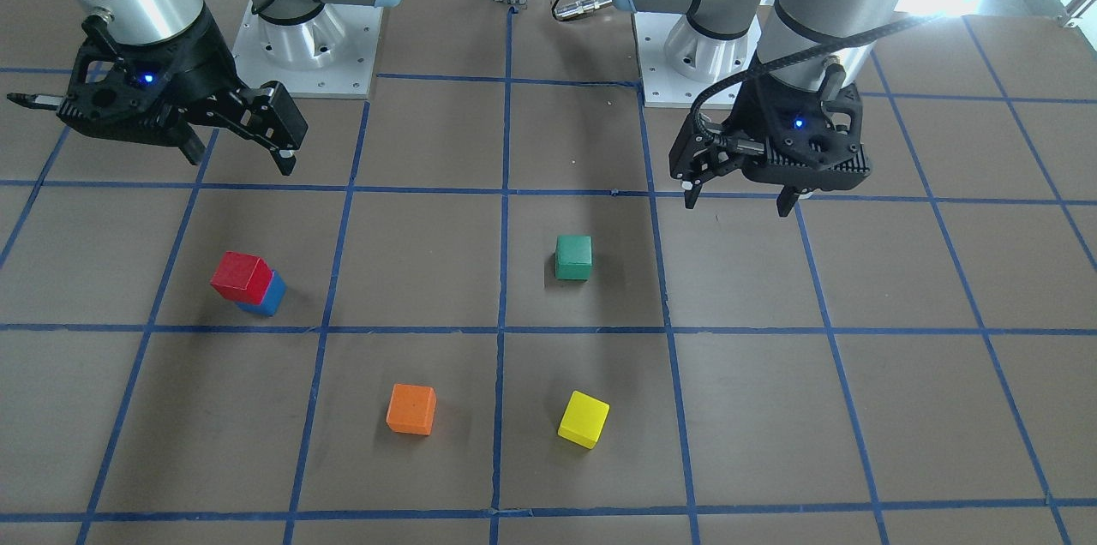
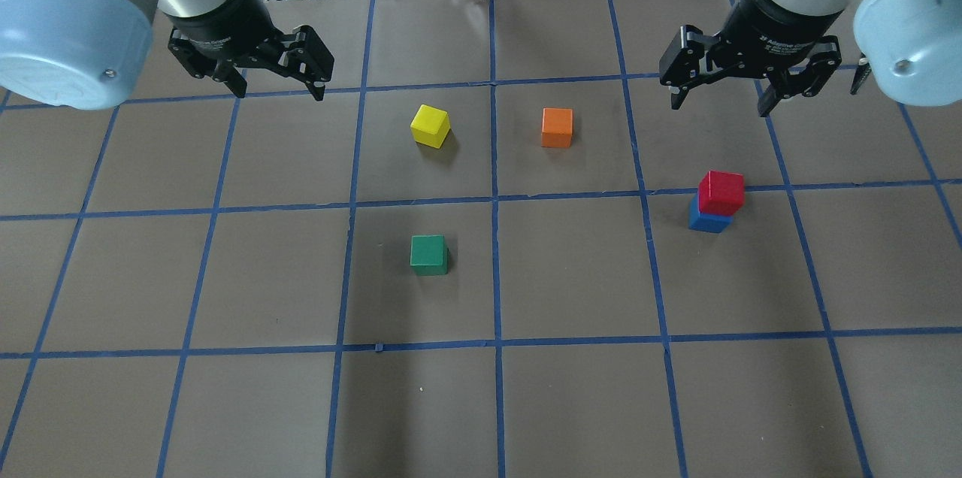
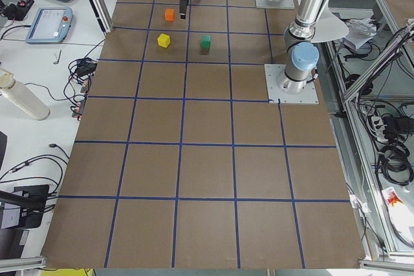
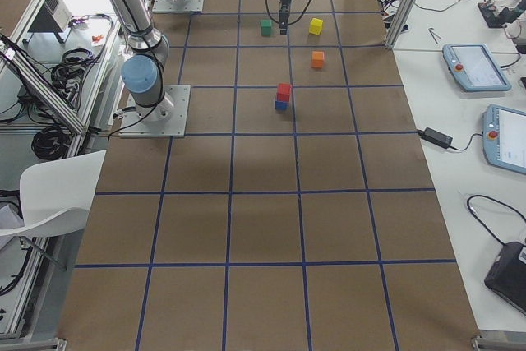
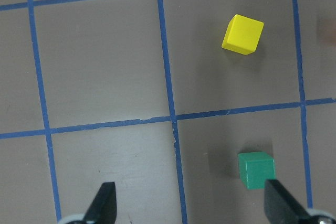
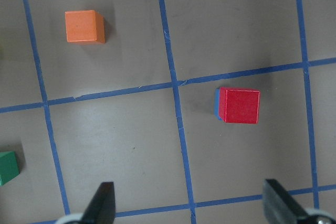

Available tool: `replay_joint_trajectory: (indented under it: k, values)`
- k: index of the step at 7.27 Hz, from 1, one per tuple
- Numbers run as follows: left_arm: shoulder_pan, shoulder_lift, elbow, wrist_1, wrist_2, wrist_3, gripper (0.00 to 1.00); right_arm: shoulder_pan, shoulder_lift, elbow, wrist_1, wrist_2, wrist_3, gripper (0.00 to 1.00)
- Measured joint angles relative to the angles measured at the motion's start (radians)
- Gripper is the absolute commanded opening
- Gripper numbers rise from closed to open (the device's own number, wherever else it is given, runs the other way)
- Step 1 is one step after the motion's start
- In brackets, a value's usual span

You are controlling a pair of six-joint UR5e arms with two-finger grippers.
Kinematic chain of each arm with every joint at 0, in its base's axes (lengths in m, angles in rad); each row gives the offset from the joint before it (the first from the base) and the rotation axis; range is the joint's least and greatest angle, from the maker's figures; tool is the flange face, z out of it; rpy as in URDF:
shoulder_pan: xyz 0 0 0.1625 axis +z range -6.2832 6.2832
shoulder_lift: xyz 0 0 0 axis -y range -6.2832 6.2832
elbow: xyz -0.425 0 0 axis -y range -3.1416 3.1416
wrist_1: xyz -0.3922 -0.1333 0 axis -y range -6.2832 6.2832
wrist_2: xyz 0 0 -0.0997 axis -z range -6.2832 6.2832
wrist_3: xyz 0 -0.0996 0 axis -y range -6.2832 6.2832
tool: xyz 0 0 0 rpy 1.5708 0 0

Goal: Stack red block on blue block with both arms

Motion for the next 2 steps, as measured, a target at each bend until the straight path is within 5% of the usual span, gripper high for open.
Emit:
replay_joint_trajectory:
  k: [2]
  values:
    - [0.004,-0.001,0.008,-0.003,-0.001,0.0,1.0,0.0,0.0,0.002,-0.001,-0.001,0.0,1.0]
